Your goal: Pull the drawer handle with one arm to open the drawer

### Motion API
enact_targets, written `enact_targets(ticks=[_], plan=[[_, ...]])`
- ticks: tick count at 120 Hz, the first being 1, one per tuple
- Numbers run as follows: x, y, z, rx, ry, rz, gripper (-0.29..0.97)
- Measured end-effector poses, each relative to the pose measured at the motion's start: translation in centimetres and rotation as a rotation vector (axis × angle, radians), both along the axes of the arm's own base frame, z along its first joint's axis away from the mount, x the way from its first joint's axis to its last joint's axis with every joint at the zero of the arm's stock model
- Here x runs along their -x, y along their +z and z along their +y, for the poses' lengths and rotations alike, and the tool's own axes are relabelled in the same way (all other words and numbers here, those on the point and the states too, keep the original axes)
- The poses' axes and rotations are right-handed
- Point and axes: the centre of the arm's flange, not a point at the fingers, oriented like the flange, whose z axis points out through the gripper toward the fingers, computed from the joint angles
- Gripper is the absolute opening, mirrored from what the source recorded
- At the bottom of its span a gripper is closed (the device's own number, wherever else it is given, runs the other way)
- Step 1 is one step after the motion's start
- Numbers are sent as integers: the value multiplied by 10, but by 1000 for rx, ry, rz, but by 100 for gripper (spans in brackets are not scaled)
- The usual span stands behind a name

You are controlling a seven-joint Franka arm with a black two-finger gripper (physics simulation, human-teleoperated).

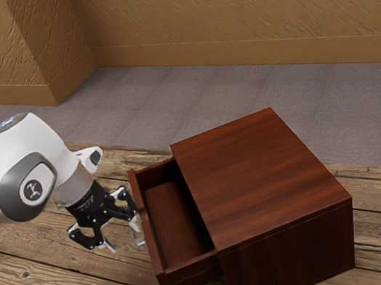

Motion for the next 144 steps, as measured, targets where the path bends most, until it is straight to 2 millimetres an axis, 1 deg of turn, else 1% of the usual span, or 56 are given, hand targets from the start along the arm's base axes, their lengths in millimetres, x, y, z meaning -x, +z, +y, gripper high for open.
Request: enact_targets(ticks=[17, 32, 49, 73, 116, 139, 144], plan=[[6, 0, 10, 9, 31, 15, 39], [14, 0, 13, 11, 44, 23, 39], [18, 6, 23, -12, 42, 25, 39], [22, 7, 38, -64, 15, 39, 38], [29, 13, 40, -79, -14, 60, 39], [31, 19, 39, -78, -23, 49, 42], [33, 24, 40, -76, -21, 43, 42]])
